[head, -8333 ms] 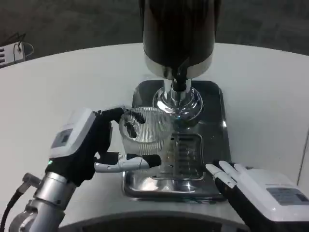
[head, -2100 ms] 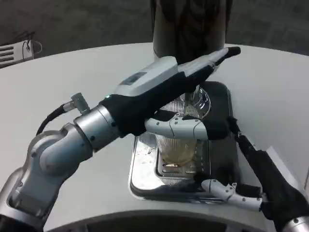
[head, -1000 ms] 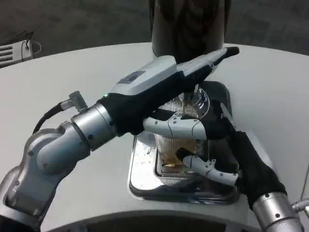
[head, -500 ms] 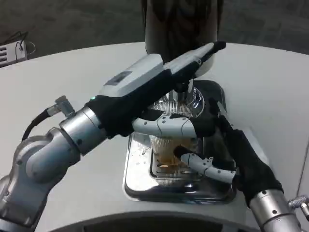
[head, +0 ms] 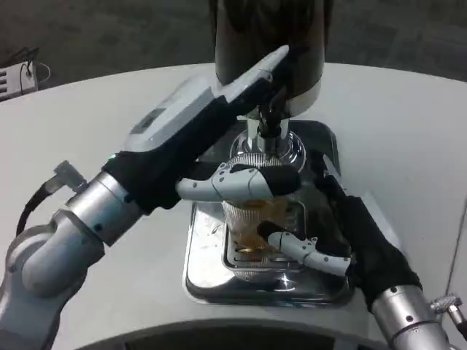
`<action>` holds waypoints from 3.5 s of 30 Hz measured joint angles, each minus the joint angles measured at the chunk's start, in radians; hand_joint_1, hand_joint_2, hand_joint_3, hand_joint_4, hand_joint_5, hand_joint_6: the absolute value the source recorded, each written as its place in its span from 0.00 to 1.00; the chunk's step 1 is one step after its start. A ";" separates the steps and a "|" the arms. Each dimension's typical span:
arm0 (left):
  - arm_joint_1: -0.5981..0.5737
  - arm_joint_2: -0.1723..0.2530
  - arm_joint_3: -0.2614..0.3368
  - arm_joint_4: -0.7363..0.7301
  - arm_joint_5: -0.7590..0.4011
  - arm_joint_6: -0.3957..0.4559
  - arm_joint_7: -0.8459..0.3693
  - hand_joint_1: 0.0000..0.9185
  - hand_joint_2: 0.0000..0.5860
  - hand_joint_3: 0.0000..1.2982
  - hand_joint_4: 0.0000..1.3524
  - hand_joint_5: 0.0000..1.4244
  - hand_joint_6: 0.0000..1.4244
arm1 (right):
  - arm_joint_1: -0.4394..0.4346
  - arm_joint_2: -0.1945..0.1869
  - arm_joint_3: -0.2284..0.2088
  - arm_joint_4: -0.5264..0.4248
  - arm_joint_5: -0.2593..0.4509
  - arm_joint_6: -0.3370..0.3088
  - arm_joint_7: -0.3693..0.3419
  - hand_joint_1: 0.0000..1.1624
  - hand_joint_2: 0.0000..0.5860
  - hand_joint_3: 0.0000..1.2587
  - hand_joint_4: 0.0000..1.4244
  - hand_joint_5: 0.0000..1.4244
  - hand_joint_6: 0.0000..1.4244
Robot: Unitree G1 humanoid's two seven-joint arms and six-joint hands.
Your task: Grasp the cup under the faucet to collect the drink, then remove the cup.
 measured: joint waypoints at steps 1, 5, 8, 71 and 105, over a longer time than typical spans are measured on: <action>0.007 0.000 0.006 -0.005 -0.001 -0.003 0.003 0.00 0.02 0.00 0.00 0.02 0.09 | 0.000 0.001 0.001 0.001 0.000 0.000 0.000 0.69 0.37 0.00 0.00 0.02 0.02; 0.052 0.000 0.044 -0.040 -0.025 -0.006 0.013 0.00 0.03 0.00 0.00 0.02 0.09 | -0.003 0.006 0.003 0.006 0.000 0.000 0.000 0.69 0.37 0.00 0.00 0.02 0.02; 0.090 0.003 0.074 -0.072 -0.032 -0.005 0.018 0.00 0.03 0.00 0.00 0.02 0.09 | -0.010 0.010 0.005 0.011 0.001 0.000 0.000 0.69 0.37 0.00 0.00 0.02 0.02; 0.844 0.063 0.279 -0.529 0.094 0.282 -0.003 0.00 0.06 0.00 0.00 0.00 0.00 | -0.195 0.106 0.029 0.364 0.008 -0.184 -0.158 0.73 0.32 0.00 0.01 0.09 0.08; 0.829 0.082 0.264 -0.501 0.086 0.343 -0.034 0.00 0.05 0.00 0.00 0.00 0.02 | -0.240 0.210 0.074 0.502 -0.028 -0.256 -0.346 0.81 0.37 0.26 0.27 0.37 0.41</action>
